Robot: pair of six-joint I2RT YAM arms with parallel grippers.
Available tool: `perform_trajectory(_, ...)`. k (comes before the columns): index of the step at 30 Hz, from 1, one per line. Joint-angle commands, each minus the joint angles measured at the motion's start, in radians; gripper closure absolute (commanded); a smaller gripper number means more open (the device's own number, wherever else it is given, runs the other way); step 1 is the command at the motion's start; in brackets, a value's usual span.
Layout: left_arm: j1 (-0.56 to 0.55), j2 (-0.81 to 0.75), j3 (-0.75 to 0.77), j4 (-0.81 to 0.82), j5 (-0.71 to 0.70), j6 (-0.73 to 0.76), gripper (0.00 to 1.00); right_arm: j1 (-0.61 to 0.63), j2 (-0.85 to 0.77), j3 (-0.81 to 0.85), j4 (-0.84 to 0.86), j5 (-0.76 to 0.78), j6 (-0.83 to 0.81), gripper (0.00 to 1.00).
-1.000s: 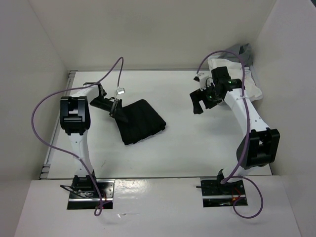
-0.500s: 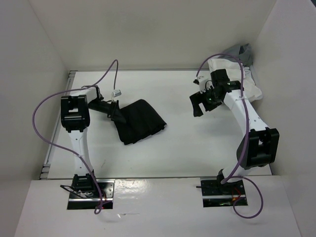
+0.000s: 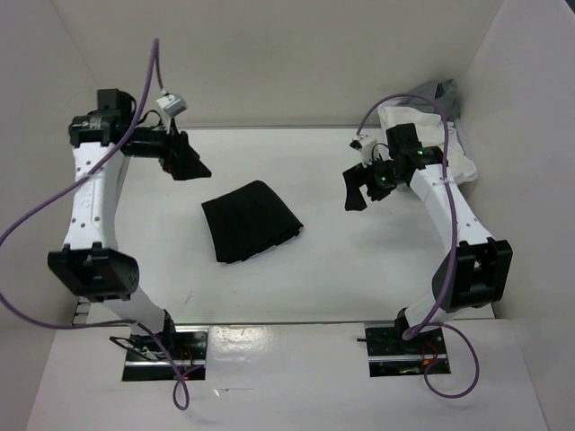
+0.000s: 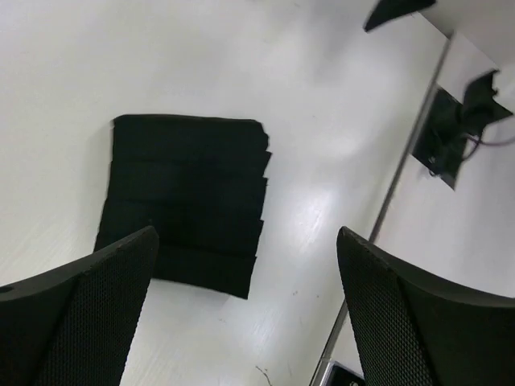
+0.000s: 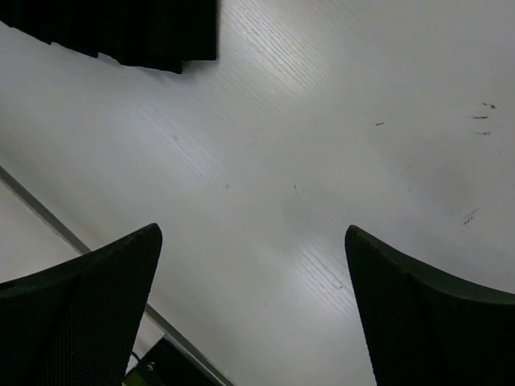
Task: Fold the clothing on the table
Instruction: Fold the skirt
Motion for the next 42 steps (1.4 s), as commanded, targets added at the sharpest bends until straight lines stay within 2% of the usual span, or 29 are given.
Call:
perform_trajectory(1,0.105,-0.061,-0.1,0.004,-0.089,-0.058,0.03,0.0,-0.038,0.043,-0.018,-0.106,-0.023,0.02)
perform_trajectory(3,0.155,-0.161,-0.241,0.076,-0.145,-0.13,0.02,0.0,-0.051,0.014,-0.018,-0.106,-0.023,0.02)
perform_trajectory(5,0.217,-0.247,-0.358,0.231,-0.228,-0.202,0.0,-0.009,-0.086,-0.044,0.037,-0.062,0.005,0.02)
perform_trajectory(6,0.236,-0.349,-0.419,0.286,-0.324,-0.277,0.0,-0.026,-0.147,-0.069,0.063,-0.011,0.04,0.02)
perform_trajectory(7,0.251,-0.405,-0.538,0.391,-0.378,-0.312,0.0,-0.067,-0.184,-0.097,0.093,0.009,0.057,0.02)
perform_trajectory(9,0.276,-0.567,-0.646,0.478,-0.51,-0.39,0.0,-0.132,-0.288,-0.169,0.17,0.043,0.094,0.02)
perform_trajectory(11,0.299,-0.67,-0.754,0.544,-0.555,-0.415,0.0,-0.221,-0.345,-0.235,0.239,0.086,0.123,0.02)
perform_trajectory(16,0.377,-0.709,-0.897,0.599,-0.607,-0.415,0.0,-0.419,-0.527,-0.371,0.368,0.233,0.215,0.02)
perform_trajectory(19,0.408,-0.718,-0.978,0.627,-0.571,-0.383,0.0,-0.494,-0.569,-0.471,0.406,0.287,0.238,0.02)
perform_trajectory(24,0.465,-0.698,-0.978,0.636,-0.542,-0.374,0.0,-0.522,-0.578,-0.48,0.407,0.282,0.238,0.02)
perform_trajectory(42,0.465,-0.624,-0.99,0.655,-0.517,-0.354,0.0,-0.552,-0.578,-0.499,0.416,0.239,0.2,0.02)
